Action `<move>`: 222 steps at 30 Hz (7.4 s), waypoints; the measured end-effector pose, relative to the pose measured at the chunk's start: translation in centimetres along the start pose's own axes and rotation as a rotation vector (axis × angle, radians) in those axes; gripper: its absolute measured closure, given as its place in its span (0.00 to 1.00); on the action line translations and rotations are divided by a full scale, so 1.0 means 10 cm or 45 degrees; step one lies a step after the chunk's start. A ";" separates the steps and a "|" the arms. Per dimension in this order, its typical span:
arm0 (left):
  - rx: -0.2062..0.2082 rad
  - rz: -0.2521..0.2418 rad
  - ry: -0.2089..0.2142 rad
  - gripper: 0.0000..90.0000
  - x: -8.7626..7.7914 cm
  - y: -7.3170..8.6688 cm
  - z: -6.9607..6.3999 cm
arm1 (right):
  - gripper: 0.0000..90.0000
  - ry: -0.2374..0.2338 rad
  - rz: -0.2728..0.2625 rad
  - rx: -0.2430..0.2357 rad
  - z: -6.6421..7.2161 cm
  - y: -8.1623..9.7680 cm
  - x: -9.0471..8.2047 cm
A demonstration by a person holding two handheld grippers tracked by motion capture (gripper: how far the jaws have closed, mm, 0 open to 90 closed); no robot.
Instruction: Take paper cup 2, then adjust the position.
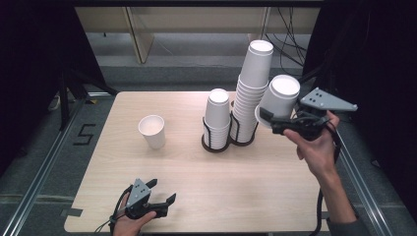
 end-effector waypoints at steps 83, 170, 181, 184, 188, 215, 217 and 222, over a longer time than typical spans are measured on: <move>-0.047 -0.336 0.250 0.11 0.23 -0.40 -0.68 | 0.16 -0.578 0.224 0.064 1.87 1.55 0.98; 0.448 -0.170 0.215 0.10 0.26 -0.33 -0.55 | 0.20 -0.649 0.224 0.162 1.74 1.19 0.73; 0.558 -0.043 0.254 0.10 0.21 -0.26 -0.49 | 0.20 -0.653 0.327 -0.059 1.58 1.14 0.58; 0.570 -0.016 0.260 0.10 0.20 -0.24 -0.49 | 0.21 -0.661 0.374 -0.095 1.58 1.17 0.55; 0.609 0.042 0.284 0.10 0.19 -0.19 -0.48 | 0.21 -0.649 0.394 -0.169 1.57 1.17 0.54; 0.885 0.205 0.333 0.11 0.15 -0.05 -0.53 | 0.20 -0.789 0.777 -0.550 1.86 1.67 0.54; 0.896 0.212 0.335 0.11 0.14 -0.05 -0.54 | 0.20 -0.788 0.813 -0.564 1.88 1.69 0.53; 0.953 0.237 0.355 0.11 0.13 -0.03 -0.59 | 0.20 -0.826 0.883 -0.680 1.95 1.77 0.52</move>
Point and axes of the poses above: each handheld gripper's, and its own axes: x roughly forward along the jaws, y roughly out of its underside, z roughly to its left, the point moved 9 cm from there along x, roughly forward along the jaws, and after that the axes turned 2 degrees about -y, right-handed, at the moved point
